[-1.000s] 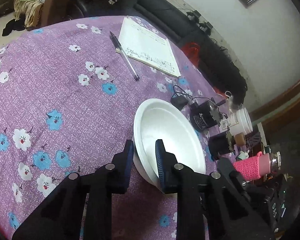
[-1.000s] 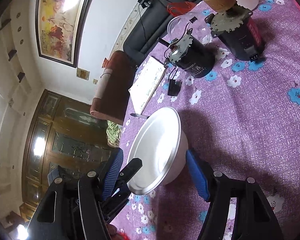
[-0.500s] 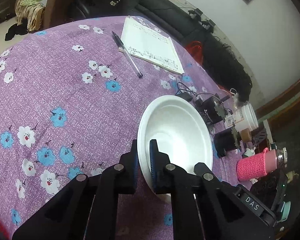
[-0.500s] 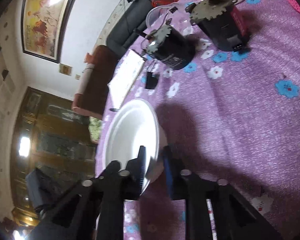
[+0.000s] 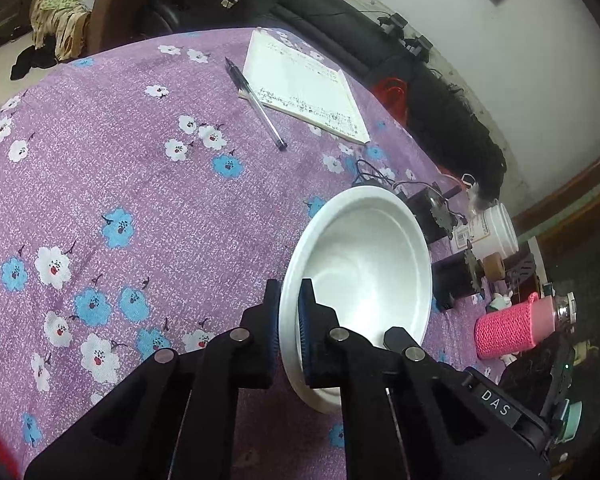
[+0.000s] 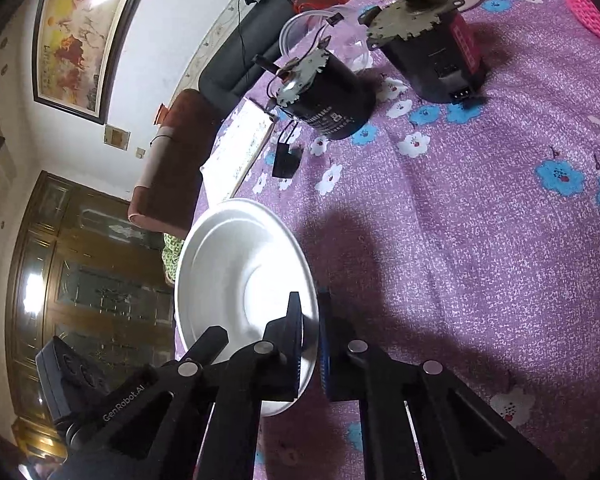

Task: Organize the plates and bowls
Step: 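Lift the white bowl and carry it toward the plate stack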

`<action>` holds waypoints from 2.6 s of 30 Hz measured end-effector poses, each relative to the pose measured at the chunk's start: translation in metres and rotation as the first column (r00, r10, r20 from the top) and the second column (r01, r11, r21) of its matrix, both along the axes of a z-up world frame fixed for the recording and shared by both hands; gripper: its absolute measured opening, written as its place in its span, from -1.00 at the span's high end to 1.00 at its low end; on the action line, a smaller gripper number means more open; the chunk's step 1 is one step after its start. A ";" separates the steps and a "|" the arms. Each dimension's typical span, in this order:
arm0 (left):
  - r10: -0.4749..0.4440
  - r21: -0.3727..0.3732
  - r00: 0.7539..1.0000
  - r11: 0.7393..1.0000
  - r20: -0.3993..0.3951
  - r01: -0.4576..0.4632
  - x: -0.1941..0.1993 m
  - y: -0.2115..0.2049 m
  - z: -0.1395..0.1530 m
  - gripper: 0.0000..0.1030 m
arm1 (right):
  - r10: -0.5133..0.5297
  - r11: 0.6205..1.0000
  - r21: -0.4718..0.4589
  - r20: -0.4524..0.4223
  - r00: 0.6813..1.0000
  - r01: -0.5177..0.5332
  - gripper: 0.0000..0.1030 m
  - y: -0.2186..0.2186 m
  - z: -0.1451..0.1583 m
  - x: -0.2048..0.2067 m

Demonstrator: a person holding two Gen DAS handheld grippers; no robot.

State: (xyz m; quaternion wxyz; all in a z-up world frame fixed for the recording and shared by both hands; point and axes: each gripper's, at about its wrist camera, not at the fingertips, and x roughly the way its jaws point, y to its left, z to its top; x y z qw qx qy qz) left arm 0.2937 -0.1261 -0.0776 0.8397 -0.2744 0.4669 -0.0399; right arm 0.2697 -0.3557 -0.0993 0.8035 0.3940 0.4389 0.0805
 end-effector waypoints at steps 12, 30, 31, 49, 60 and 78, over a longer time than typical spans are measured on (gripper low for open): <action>-0.109 0.014 0.994 0.994 0.013 0.109 -0.021 -0.040 0.017 0.88 | -0.076 0.997 -0.014 -0.029 0.997 0.076 0.88 -0.029 0.010 -0.042; -0.313 0.234 0.936 0.933 0.159 0.272 -0.158 -0.104 0.061 0.88 | -0.192 0.981 -0.035 0.023 0.981 0.192 0.87 -0.076 0.044 -0.200; -0.316 0.251 0.932 0.931 0.179 0.267 -0.168 -0.102 0.067 0.88 | -0.188 0.981 -0.033 0.036 0.981 0.189 0.87 -0.074 0.048 -0.207; -0.273 0.330 0.875 0.933 0.399 0.141 -0.260 -0.040 0.134 0.87 | -0.099 0.992 -0.052 0.220 0.970 0.113 0.86 -0.007 0.120 -0.286; -0.197 0.314 0.887 0.947 0.418 0.063 -0.281 0.020 0.130 0.87 | -0.014 0.995 -0.090 0.225 0.974 0.035 0.86 0.054 0.126 -0.288; -0.054 0.303 0.914 0.950 0.401 -0.077 -0.295 0.113 0.112 0.86 | 0.163 0.981 -0.140 0.184 0.969 -0.138 0.87 0.166 0.116 -0.272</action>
